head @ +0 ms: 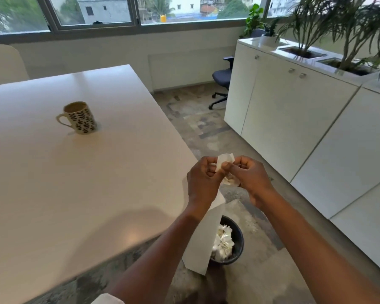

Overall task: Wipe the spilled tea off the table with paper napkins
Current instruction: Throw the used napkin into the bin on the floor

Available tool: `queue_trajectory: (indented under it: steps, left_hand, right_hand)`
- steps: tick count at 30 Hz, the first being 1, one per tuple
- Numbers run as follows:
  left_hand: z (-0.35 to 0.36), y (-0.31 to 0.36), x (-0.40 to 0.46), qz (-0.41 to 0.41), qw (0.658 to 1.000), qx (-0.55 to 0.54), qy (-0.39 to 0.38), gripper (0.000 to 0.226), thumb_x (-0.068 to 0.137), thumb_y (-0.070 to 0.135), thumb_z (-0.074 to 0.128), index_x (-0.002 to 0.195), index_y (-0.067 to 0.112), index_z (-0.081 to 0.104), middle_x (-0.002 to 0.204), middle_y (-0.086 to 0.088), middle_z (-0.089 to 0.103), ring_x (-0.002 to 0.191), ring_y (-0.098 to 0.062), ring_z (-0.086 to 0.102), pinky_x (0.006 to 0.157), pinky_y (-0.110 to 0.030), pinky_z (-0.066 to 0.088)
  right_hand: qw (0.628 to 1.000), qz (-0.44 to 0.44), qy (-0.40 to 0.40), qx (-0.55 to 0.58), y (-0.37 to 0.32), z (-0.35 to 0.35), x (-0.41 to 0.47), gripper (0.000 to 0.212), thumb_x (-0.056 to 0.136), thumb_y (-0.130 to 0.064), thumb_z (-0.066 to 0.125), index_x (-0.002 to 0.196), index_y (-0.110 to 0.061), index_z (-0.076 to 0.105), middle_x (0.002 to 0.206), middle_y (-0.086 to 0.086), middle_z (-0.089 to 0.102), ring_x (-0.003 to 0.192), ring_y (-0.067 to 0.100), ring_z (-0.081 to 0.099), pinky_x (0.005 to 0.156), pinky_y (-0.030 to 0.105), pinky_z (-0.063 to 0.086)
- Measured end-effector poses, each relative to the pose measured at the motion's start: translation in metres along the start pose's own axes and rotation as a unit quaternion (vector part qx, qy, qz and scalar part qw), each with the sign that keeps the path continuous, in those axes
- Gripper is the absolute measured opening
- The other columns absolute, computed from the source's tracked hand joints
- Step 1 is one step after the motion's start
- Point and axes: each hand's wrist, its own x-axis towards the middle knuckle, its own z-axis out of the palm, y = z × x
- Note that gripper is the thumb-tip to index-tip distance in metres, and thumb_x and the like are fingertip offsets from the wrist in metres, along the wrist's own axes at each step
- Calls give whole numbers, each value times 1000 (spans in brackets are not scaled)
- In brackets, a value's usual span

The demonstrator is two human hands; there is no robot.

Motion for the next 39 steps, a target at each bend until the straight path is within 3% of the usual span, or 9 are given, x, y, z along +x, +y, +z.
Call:
queue_trajectory:
  steps: [4,9,13,17,23,25,30,34,39]
  left_hand:
    - [59,-2,9,-1,1000,9,25,17,80,34,80,92,28,69,73,13,71,66,1,67,59,-9,48]
    - [122,-20,21,-6,997,56,49,16,87,17,72,100,25,66,82,14,69,72,-2,66,66,-22,55]
    - [158,-51,22,-12,993,97,68,16,87,17,71,103,19,67,84,10,71,71,-5,64,61,-13,47]
    - [173,-99,25,-81,990,105,40,17,85,15,74,101,16,69,88,3,75,77,-9,70,70,-26,57]
    - [187,-174,18,-170,977,126,-21,23,85,12,76,106,19,71,88,10,72,77,3,67,74,-26,61]
    - [190,-200,15,-219,964,138,-52,30,87,10,73,115,20,67,95,10,70,84,4,65,83,-29,60]
    - [190,-253,7,-301,925,215,-92,50,93,7,62,141,15,52,138,-4,61,127,-19,56,107,-34,46]
    - [187,-276,5,-298,914,263,-85,41,100,19,50,141,18,52,138,-5,61,127,-25,55,106,-44,46]
    - [192,-285,6,-281,923,258,-44,39,101,18,45,140,18,54,135,-3,63,124,-22,57,104,-38,47]
  right_hand:
    - [1000,11,9,0,17,-43,28,11,78,-25,80,85,-25,71,82,12,73,73,22,67,71,42,54]
    - [1000,22,4,-20,44,-80,73,14,76,-24,81,82,-33,73,83,1,76,78,19,73,73,39,58]
    - [998,44,-3,-45,84,-97,102,20,75,-19,84,75,-35,72,73,-6,75,67,9,71,63,28,58]
    - [990,94,-67,-81,138,-107,117,22,75,-14,83,89,-23,70,80,3,73,77,23,70,70,38,57]
    - [955,97,-90,-265,218,-96,137,18,77,-22,83,80,-21,65,69,-9,63,58,6,55,44,9,33]
    - [945,96,-95,-297,246,-89,139,19,78,-16,80,75,-21,61,66,-10,61,59,8,55,44,13,31]
    - [916,110,-72,-379,313,-77,137,15,81,-4,64,75,-18,62,67,-3,61,62,16,57,49,26,37]
    - [896,114,-58,-426,344,-64,144,15,82,-10,65,77,-21,57,69,-4,58,63,17,57,51,28,38]
    - [898,133,-63,-415,369,-48,161,13,85,-15,71,95,-21,67,91,1,70,79,19,66,69,33,56]
